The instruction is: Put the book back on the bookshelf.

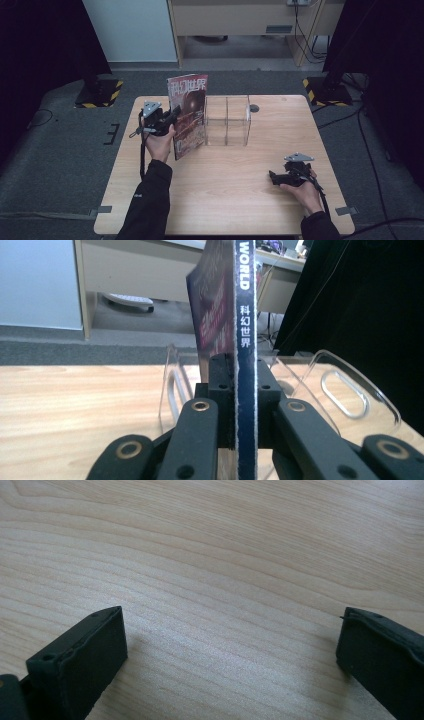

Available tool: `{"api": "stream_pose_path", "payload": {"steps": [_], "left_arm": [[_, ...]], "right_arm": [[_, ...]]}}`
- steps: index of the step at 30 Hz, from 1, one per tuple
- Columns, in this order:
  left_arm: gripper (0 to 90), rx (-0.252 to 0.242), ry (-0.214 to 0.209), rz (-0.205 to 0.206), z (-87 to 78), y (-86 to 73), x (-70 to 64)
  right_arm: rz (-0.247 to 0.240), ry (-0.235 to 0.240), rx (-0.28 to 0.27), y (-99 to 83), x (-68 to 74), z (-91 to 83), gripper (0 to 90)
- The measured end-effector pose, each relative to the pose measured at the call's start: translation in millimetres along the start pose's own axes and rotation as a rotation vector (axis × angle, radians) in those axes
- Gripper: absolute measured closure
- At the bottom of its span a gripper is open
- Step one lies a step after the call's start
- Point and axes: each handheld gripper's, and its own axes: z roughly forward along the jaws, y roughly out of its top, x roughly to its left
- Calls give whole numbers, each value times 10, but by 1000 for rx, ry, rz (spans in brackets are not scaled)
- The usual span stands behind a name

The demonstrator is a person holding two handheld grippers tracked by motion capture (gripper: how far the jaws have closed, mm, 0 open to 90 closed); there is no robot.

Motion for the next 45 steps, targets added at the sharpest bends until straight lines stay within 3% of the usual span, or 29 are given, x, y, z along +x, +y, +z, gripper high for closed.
{"api": "stream_pose_path", "payload": {"steps": [6, 15, 22, 28, 31, 35, 38, 45], "left_arm": [[830, 30, -15, 24, -200, -110, -5], [828, 63, -19, 20, -486, -346, 23], [823, 73, -35, 19, -595, -497, 60], [817, 105, -46, 44, -704, -641, 88], [814, 108, -43, 27, -721, -663, 114], [793, 122, -43, 46, -745, -683, 113], [773, 106, -58, 60, -792, -678, 104], [747, 48, -70, 22, -793, -553, 154]], "right_arm": [[1, 0, 0, 0, 0, 0, 3], [1, 0, 1, 0, 6, -1, 2], [5, -2, 2, 0, 12, -2, 3], [6, -3, 2, 0, 14, -2, 2], [6, -2, 3, 0, 15, -3, 3], [7, -4, 1, -1, 18, -3, 3], [7, -3, 3, 0, 17, -4, 3], [8, -4, 2, -1, 19, -3, 3]]}}
